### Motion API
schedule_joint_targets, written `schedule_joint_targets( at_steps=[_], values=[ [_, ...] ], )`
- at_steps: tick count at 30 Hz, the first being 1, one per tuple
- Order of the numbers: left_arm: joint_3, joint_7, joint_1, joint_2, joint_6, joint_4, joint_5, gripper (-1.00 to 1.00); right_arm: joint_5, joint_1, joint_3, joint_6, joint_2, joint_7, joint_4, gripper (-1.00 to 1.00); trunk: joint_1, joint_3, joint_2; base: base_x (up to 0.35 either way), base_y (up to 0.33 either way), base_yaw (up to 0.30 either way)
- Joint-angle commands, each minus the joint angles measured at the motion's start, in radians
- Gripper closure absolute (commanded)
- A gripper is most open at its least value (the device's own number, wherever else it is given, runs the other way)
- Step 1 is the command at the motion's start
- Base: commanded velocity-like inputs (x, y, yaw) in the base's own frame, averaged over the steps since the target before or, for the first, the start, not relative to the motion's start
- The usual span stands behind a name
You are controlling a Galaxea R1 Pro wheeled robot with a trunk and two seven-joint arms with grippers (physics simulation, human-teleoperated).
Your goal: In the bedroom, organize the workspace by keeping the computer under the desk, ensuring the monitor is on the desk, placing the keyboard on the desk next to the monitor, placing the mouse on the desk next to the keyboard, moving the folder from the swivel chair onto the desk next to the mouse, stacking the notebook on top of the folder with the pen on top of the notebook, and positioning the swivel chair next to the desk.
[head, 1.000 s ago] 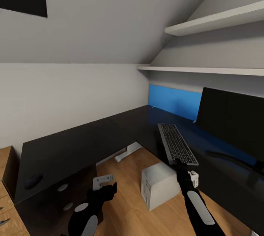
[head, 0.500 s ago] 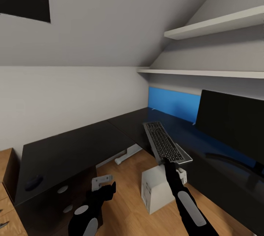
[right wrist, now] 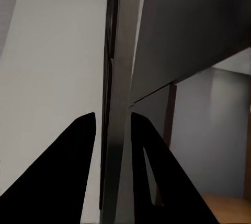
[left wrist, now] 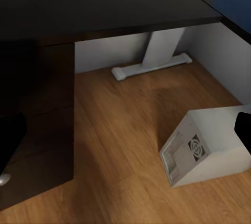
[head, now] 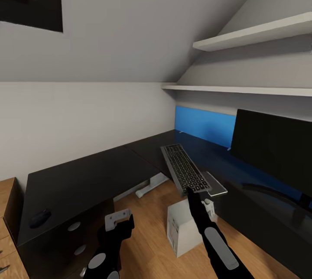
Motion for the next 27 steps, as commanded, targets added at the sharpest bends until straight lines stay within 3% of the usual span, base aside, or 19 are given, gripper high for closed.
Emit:
schedule_joint_targets(
  at_steps=[1,17,27],
  values=[
    [-0.001,0.008,-0.001,0.000,0.004,-0.001,0.007,-1.00,-0.012,-0.001,0.007,-0.006,0.000,0.007,0.002,1.00,0.000,0.000,-0.001,0.000,0.000,0.000],
    [-0.002,0.009,0.000,0.000,0.004,0.005,0.008,-1.00,-0.015,-0.001,0.020,-0.003,-0.001,0.004,0.009,1.00,0.000,0.012,-0.001,0.000,0.000,0.031],
    [-0.002,0.009,-0.001,0.000,0.004,0.005,0.008,-1.00,-0.014,-0.001,0.024,-0.002,0.001,-0.018,0.017,1.00,0.000,0.016,-0.001,0.000,0.000,0.205]
  ],
)
